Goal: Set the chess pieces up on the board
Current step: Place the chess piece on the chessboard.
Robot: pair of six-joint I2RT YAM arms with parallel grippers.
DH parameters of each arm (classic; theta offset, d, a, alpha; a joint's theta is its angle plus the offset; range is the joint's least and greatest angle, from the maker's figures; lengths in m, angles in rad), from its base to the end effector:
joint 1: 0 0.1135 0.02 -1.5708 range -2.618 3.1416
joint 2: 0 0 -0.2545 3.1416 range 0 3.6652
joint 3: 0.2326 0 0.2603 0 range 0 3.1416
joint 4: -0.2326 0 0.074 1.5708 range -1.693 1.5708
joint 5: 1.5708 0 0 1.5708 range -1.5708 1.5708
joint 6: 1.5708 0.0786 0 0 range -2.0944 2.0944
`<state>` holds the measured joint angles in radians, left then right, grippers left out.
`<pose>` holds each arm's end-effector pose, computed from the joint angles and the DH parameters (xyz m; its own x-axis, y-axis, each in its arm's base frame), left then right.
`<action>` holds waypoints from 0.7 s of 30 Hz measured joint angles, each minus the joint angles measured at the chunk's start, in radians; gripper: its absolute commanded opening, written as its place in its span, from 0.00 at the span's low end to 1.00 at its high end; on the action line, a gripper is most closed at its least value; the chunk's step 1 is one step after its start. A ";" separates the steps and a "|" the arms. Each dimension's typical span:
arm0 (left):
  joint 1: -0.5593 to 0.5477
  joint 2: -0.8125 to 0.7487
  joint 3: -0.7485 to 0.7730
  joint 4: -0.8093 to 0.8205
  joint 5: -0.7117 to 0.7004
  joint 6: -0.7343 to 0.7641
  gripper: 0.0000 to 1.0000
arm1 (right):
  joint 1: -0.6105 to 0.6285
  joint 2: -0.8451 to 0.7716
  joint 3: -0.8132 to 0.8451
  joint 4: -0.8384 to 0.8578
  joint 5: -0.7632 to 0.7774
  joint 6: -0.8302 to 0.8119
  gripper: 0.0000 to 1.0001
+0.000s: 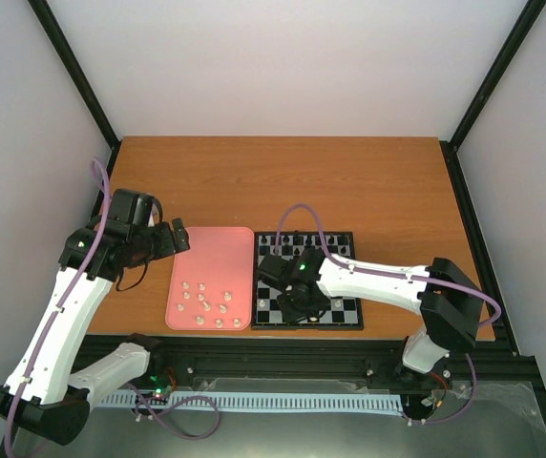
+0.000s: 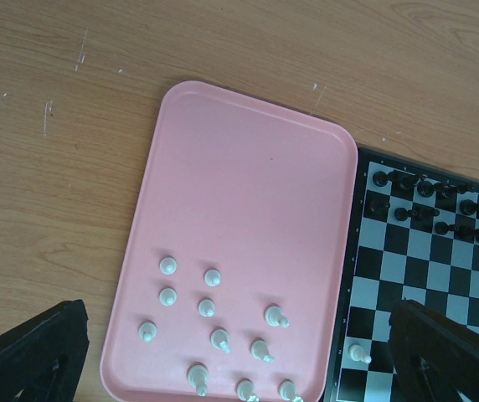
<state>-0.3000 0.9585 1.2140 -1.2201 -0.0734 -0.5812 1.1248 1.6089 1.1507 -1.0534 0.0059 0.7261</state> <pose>0.1836 -0.0508 0.3186 -0.7961 -0.3269 -0.5093 -0.2181 0.9400 -0.2624 0.1266 0.2636 0.1573 -0.9209 -0.3868 -0.0482 -0.3886 0.9208 0.0349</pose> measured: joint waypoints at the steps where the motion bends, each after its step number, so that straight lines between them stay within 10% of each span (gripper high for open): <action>1: 0.000 0.000 0.000 0.000 0.000 0.000 1.00 | -0.001 -0.001 -0.011 0.006 0.000 0.000 0.10; 21: 0.000 0.003 -0.015 0.001 0.000 -0.013 1.00 | -0.032 0.024 -0.055 0.084 -0.002 -0.006 0.12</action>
<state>-0.3000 0.9619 1.1988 -1.2190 -0.0738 -0.5945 1.0927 1.6325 1.0962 -0.9699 0.0040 0.7200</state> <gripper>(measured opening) 0.999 0.124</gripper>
